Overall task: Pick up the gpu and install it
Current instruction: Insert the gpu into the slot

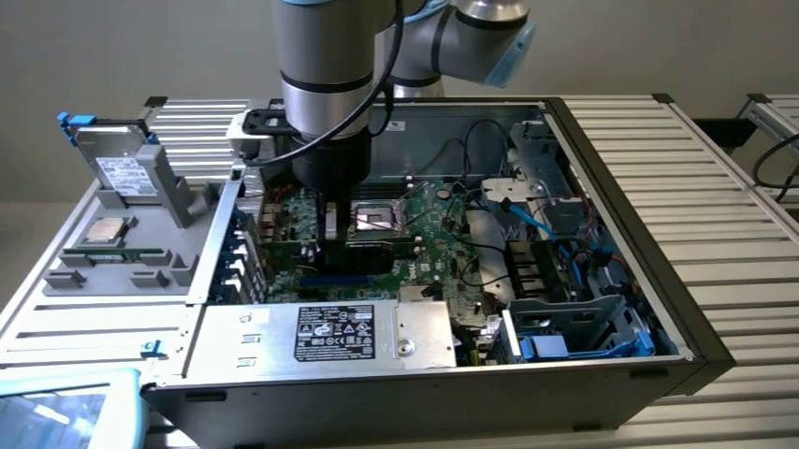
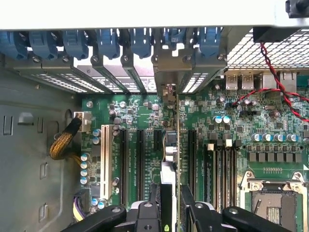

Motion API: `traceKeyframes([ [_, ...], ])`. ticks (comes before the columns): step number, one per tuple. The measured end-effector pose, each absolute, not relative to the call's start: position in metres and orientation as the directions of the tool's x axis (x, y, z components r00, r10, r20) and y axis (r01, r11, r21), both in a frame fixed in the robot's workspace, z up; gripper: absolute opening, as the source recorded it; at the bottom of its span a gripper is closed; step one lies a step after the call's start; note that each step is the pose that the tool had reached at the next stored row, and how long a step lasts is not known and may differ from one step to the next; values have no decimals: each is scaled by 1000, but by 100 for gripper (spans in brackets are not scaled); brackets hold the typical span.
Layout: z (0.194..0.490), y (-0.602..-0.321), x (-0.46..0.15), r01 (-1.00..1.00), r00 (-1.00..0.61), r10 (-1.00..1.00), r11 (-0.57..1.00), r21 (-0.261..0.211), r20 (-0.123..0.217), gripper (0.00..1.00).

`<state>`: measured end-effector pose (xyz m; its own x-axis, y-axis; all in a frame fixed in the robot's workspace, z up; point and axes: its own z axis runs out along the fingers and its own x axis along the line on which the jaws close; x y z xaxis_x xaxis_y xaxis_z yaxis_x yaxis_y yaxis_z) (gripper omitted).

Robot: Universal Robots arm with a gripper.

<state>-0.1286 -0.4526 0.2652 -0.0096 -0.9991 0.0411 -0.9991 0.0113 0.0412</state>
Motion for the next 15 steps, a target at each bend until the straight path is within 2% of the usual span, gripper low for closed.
traceKeyframes([
  [15,265,-452,-132,-999,-30,-999,31,43,41,28],
])
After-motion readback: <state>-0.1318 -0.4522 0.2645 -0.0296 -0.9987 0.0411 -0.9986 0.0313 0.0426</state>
